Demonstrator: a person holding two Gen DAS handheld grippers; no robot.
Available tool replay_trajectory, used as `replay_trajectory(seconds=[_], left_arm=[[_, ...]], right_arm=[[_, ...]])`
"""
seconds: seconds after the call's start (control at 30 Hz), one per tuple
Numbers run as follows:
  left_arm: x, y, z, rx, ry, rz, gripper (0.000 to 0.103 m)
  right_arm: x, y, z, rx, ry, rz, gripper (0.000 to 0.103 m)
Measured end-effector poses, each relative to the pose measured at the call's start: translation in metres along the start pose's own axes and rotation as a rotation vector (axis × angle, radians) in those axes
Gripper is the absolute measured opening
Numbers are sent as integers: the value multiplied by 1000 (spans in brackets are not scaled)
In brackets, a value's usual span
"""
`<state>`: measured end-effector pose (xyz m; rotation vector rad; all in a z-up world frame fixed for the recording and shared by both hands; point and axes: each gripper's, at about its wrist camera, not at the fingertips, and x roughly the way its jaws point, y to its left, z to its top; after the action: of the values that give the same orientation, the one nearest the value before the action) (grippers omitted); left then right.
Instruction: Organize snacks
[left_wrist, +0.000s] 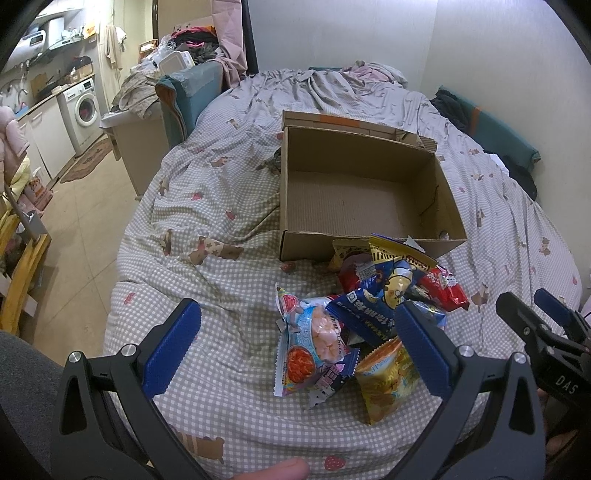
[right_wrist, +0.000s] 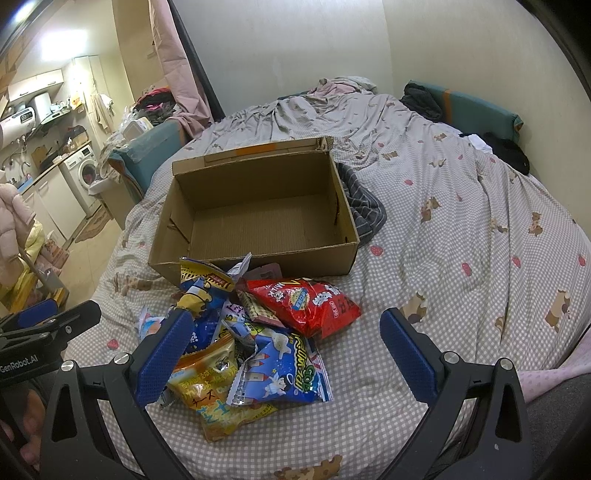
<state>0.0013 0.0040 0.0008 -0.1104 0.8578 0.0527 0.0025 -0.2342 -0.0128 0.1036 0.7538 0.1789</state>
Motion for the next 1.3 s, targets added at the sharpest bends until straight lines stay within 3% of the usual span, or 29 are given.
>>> replay_trajectory(seconds=[0.63,0.8,0.97,1.07,1.23,1.3], left_arm=[[-2,0,2,15,27,3,103],[-1,12,19,-8,92,-7,103],[12,36,41,-21,144,73,103],[26,49,46,-55,197,81,103],[48,60,41,-115,268,53,103],[54,59,37,-116,293,56,103]], right_arm=[[0,-11,2,40,13,-2,103],[4,-29,14,115,97,68,103],[19,-41,26,211,219,198,103],[37,-31,25,245,296,268,102],[72,3,19,271,401,325,81],[89,16,19,294,448,339,78]])
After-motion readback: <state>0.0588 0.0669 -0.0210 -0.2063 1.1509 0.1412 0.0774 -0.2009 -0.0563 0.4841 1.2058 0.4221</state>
